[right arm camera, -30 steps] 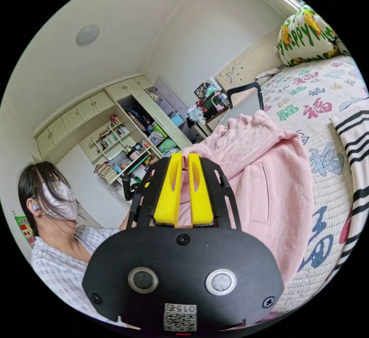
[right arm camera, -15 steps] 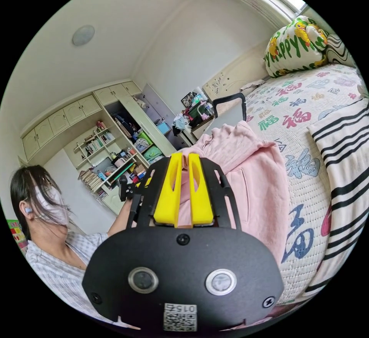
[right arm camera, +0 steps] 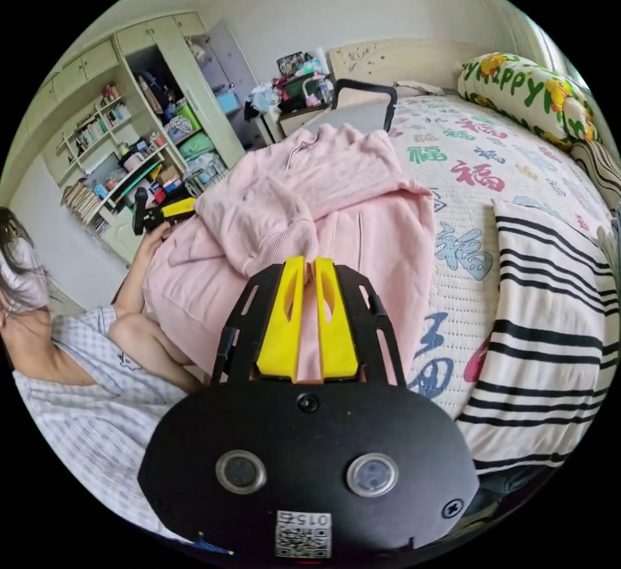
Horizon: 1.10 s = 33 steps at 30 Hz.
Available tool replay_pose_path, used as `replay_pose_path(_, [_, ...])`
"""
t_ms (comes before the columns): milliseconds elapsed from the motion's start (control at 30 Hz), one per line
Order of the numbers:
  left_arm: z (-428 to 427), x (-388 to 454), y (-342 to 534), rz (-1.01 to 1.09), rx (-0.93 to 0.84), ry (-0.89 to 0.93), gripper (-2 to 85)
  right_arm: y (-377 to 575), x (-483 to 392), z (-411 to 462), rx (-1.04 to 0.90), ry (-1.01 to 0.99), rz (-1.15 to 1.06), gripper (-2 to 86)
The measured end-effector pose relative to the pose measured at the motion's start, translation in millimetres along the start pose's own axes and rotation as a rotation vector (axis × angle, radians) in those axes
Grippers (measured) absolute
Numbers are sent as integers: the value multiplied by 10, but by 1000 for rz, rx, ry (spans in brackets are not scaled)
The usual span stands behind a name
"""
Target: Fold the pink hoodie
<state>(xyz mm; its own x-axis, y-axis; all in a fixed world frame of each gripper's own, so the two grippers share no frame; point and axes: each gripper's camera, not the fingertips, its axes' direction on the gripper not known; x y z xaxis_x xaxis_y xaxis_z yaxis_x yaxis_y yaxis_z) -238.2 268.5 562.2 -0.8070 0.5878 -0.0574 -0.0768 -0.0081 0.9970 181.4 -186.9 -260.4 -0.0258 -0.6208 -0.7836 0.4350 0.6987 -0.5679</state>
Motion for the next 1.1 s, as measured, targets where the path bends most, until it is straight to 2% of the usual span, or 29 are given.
replay_pose_path(100, [-28, -174, 76, -35, 27, 65, 109, -14, -68, -148, -21, -11, -9, 28])
replay_pose_path(233, [-70, -318, 143, -40, 82, 101, 109, -223, -279, -772, 197, 62, 32, 8])
replay_pose_path(300, [-58, -337, 121, -19, 89, 105, 109, -481, -568, -917, 271, 65, -56, 8])
replay_pose_path(400, [-34, -346, 75, 20, 103, 95, 108, -1133, -1160, -747, 241, 16, -240, 21])
replay_pose_path(500, [-32, -328, 63, 78, 123, 66, 107, -1869, -1648, -161, 156, -106, -364, 57])
replay_pose_path(567, [-11, -312, 89, 107, 140, 48, 102, -2444, -1914, 531, 45, -175, -412, 78])
replay_pose_path(767, [32, -278, 168, 125, 155, 14, 86, -3542, -2151, 2277, -183, -2, -352, 112])
replay_pose_path(900, [87, -283, 137, 131, 118, 5, 85, -3967, -2197, 2746, -195, -155, -283, 128])
replay_pose_path(1000, [67, -349, 158, 122, 144, 15, 85, -4210, -2314, 3101, -321, -193, -307, 132])
replay_pose_path(1100, [22, -417, 214, 101, 186, 26, 73, -4331, -2410, 3382, -464, -173, -364, 94])
